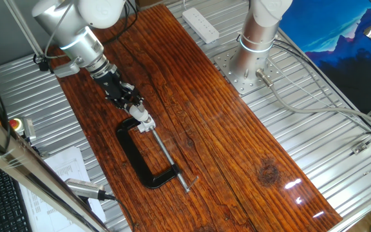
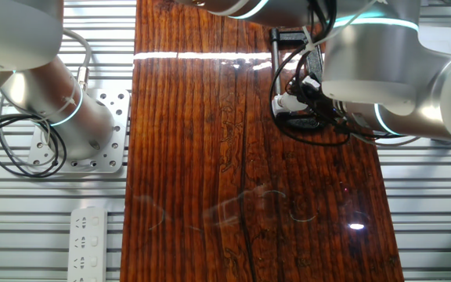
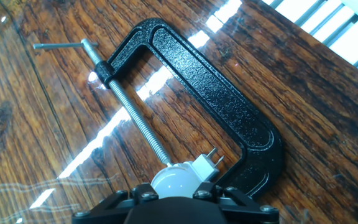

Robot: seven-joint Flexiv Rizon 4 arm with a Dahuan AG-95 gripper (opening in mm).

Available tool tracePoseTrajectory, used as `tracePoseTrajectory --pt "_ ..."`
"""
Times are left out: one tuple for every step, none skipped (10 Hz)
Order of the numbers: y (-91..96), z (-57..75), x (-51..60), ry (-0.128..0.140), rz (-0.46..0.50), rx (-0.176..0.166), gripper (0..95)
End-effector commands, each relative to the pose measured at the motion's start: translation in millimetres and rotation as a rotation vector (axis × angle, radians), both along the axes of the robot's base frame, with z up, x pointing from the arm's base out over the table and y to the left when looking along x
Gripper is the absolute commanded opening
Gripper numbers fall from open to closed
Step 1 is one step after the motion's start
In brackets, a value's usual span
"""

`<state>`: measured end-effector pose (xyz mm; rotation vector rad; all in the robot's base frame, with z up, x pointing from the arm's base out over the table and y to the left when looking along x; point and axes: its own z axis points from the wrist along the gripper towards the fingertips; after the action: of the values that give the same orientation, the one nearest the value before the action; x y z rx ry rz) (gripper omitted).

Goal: Install the light bulb by rotating it

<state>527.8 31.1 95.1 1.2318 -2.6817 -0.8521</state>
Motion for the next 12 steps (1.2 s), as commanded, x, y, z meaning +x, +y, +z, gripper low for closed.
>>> tracePoseTrajectory --pt "0.3 1.4 0.1 0.001 -0.004 -0.005 38.0" --pt "0.6 3.1 0.5 0.004 -0.010 -0.012 38.0" --pt "0.9 5.4 0.7 0.006 -0.015 -0.023 38.0" --pt "1.1 7.1 0.8 0.010 -0.022 -0.027 38.0" --pt "1.5 9.0 0.9 0.016 -0.035 -0.036 38.0" --pt "1.7 10.7 0.9 0.023 -0.053 -0.048 38.0" --pt "2.2 13.3 1.0 0.027 -0.065 -0.062 38.0" --pt "2.9 18.5 1.0 0.024 -0.072 -0.090 38.0" --pt "3.9 24.4 0.9 0.016 -0.080 -0.130 38.0" --pt "5.4 32.6 0.6 0.004 -0.105 -0.166 38.0" --pt "6.2 37.2 0.2 -0.003 -0.134 -0.180 38.0" --pt "6.8 40.0 -0.1 -0.012 -0.151 -0.201 38.0"
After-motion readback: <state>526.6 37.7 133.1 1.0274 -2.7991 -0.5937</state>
